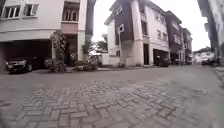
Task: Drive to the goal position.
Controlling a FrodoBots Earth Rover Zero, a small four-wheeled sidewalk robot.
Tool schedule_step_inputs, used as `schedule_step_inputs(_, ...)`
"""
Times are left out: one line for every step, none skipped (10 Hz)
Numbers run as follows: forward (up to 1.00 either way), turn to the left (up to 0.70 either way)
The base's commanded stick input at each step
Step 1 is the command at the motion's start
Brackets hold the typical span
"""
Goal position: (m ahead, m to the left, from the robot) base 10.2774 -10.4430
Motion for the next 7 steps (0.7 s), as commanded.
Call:
schedule_step_inputs(0.7,0.0)
schedule_step_inputs(0.7,0.0)
schedule_step_inputs(0.7,0.0)
schedule_step_inputs(0.7,0.0)
schedule_step_inputs(0.7,0.0)
schedule_step_inputs(0.7,0.0)
schedule_step_inputs(0.7,0.0)
